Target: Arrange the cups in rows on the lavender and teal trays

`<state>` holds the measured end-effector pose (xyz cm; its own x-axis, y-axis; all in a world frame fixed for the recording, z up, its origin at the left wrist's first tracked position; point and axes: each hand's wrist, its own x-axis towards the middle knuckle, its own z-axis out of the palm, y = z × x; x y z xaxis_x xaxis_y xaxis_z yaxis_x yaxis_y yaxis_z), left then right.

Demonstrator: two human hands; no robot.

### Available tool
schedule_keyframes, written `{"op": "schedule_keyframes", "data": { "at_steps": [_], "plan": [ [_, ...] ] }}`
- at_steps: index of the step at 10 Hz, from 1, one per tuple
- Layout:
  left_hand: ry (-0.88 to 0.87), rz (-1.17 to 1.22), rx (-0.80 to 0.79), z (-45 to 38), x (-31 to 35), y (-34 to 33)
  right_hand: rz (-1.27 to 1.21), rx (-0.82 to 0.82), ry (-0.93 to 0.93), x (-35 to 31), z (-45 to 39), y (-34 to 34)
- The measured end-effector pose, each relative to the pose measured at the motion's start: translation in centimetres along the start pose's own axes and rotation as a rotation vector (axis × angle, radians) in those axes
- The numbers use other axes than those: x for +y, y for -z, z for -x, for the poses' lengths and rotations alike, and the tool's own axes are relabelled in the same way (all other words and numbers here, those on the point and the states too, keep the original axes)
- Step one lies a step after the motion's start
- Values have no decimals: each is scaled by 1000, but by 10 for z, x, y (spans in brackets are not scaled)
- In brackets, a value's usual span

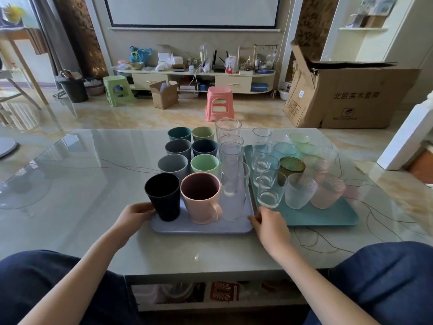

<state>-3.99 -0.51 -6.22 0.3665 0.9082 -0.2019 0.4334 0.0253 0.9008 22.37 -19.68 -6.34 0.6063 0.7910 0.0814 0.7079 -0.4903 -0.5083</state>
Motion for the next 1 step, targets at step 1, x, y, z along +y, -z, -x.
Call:
{"op": "schedule_keyframes", "data": {
  "at_steps": [1],
  "plan": [
    [24, 36, -16, -4, -1, 11, -155, 18, -17, 7, 2, 7]
  ]
}}
